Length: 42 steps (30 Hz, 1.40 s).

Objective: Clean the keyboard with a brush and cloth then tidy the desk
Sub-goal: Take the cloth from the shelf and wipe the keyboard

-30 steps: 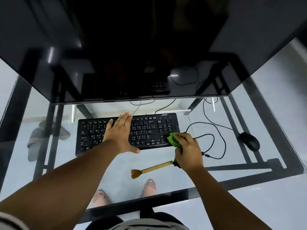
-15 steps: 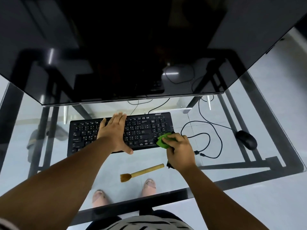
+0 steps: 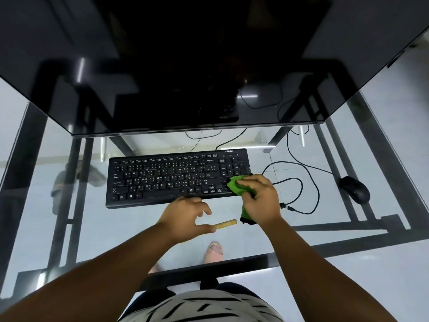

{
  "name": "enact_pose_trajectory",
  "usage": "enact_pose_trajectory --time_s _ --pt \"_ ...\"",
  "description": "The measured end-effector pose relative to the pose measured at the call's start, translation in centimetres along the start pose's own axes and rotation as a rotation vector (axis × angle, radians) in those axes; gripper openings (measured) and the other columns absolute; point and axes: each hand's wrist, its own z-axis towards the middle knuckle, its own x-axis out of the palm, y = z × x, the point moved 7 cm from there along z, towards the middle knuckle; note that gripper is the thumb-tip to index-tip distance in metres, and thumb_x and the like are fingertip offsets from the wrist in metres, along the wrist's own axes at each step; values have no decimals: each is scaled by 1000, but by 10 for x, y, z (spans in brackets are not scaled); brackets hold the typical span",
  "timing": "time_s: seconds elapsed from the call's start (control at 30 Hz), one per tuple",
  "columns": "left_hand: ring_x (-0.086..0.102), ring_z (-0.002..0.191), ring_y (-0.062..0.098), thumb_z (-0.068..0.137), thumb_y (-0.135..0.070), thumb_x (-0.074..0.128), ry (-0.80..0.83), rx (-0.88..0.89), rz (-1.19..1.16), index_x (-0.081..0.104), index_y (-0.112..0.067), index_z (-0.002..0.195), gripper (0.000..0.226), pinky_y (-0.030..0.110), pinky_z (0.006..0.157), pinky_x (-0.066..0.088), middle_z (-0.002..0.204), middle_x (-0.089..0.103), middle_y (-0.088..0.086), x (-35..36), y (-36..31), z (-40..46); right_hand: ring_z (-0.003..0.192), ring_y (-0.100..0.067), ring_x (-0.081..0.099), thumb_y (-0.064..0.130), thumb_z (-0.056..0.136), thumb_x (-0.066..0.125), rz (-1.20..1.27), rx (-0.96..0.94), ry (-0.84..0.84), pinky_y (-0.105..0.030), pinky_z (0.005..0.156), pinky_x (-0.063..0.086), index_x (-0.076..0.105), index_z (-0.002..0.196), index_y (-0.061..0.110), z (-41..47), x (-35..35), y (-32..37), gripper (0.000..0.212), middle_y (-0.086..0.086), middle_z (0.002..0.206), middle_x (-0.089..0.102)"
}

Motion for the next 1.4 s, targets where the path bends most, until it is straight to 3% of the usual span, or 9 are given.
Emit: enact_pose_trajectory --time_s 0.2,0.47,0.7,0.83,0.93,1.03,1.13,1.27,1.4 --pt "59 90 9 82 -53 63 145 -41 66 66 -37 112 34 24 69 41 101 61 -15 15 -4 -5 104 -16 61 0 75 60 -16 14 -1 -25 89 52 77 101 20 -1 2 2 36 10 106 63" --pt "57 94 8 87 -44 59 126 -98 123 69 -36 107 24 24 66 36 99 62 -15 -6 18 -22 104 -18 61 -1 76 60 -17 36 -14 -21 85 49 77 100 20 -3 2 5 36 14 103 59" --pt "58 96 8 86 -47 59 152 -124 203 68 -36 109 27 24 65 35 101 61 -15 -16 34 -34 103 -20 59 -1 76 61 -38 11 -19 -29 84 53 76 102 21 -4 3 7 37 16 104 56" --pt "62 93 14 78 -71 47 21 -103 135 68 -32 110 55 26 76 43 101 62 -12 -21 31 -31 106 -21 55 -2 75 61 -88 -13 -5 -21 80 44 73 108 18 -10 4 10 40 9 110 58" --pt "56 107 18 76 -65 61 -146 -95 135 57 -27 126 63 35 95 42 117 57 -5 -40 24 -16 105 -22 51 -1 75 59 -135 -37 -13 -25 81 48 71 114 19 -13 7 15 46 5 117 60" --pt "33 137 20 68 -65 70 -85 -198 177 24 -24 149 102 41 111 25 152 30 -3 -48 25 7 106 -22 49 2 77 59 -199 -139 95 -29 86 50 69 119 21 -13 22 32 47 4 122 60" --pt "5 149 20 61 -70 72 -16 -297 258 -1 -20 154 129 43 119 11 162 2 -1 -52 38 26 107 -22 48 5 77 59 -261 -287 259 -34 81 55 70 118 24 -16 38 47 46 6 123 61" --pt "-3 150 19 58 -70 74 92 -366 341 -7 -18 154 136 45 121 5 163 -7 0 -53 55 37 102 -21 49 6 78 60 -283 -203 194 -36 70 57 74 111 24 -11 17 26 40 8 118 62" --pt "5 149 21 54 -69 77 89 -370 356 -2 -18 154 137 46 121 8 163 -1 -1 -56 54 38 99 -21 47 4 79 58 -275 -164 148 -37 73 56 72 114 20 -3 17 26 41 6 117 61"
